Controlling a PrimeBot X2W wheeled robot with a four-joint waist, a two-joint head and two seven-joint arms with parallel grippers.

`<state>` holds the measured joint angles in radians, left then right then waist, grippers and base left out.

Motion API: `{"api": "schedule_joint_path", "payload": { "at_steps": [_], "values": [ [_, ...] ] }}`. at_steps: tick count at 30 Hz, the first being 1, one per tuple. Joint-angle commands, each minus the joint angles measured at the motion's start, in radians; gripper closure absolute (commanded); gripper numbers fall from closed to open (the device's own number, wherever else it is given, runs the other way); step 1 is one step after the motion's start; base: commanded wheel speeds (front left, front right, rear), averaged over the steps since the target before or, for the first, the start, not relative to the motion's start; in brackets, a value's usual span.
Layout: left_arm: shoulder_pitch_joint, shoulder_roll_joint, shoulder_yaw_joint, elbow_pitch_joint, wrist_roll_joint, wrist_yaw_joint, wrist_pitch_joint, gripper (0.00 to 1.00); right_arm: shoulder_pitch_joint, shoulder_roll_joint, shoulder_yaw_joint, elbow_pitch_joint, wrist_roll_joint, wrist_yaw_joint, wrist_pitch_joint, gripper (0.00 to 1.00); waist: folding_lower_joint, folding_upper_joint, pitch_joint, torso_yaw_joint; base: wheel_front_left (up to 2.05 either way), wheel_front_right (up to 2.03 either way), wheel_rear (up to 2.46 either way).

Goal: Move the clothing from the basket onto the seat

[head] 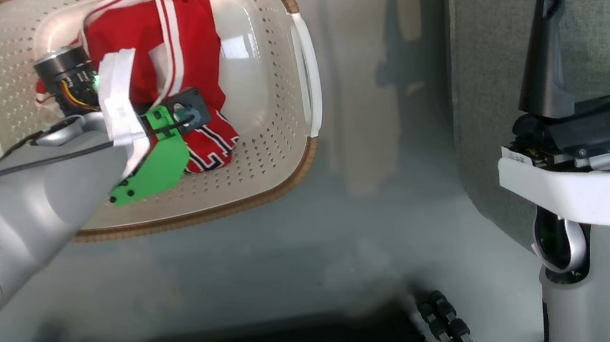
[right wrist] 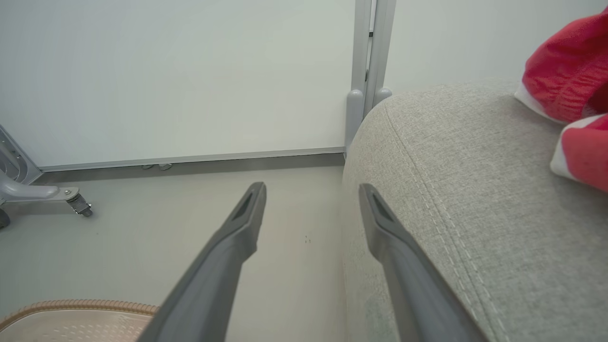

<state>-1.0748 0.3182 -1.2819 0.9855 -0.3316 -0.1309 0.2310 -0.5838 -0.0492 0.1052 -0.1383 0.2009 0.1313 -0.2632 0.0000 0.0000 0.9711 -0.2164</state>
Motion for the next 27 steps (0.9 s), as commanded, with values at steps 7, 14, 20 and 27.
{"api": "schedule_joint_path", "payload": {
  "at_steps": [7,14,20,27],
  "values": [
    [0.045,-0.04,0.001,-0.021,-0.029,0.001,-0.108,1.0,0.024,-0.002,-0.012,0.029,-0.019,-0.001,-0.002,0.0,0.0,0.0,-0.117,0.043,0.0,0.0,0.0],
    [0.084,-0.08,0.0,-0.033,-0.092,0.001,-0.226,1.0,0.064,-0.003,-0.028,0.064,-0.042,-0.001,-0.002,0.0,0.0,0.0,-0.234,0.088,0.0,0.0,0.0],
    [0.125,-0.11,0.0,-0.035,-0.129,0.001,-0.322,1.0,0.11,-0.003,-0.043,0.089,-0.066,-0.001,-0.002,0.0,0.0,0.0,-0.332,0.133,0.0,0.0,0.0],
    [0.158,-0.13,0.0,-0.036,-0.201,0.001,-0.432,1.0,0.172,-0.013,-0.049,0.115,-0.077,-0.001,-0.002,0.0,0.0,0.0,-0.445,0.181,0.0,0.0,0.0]
  ]
}}
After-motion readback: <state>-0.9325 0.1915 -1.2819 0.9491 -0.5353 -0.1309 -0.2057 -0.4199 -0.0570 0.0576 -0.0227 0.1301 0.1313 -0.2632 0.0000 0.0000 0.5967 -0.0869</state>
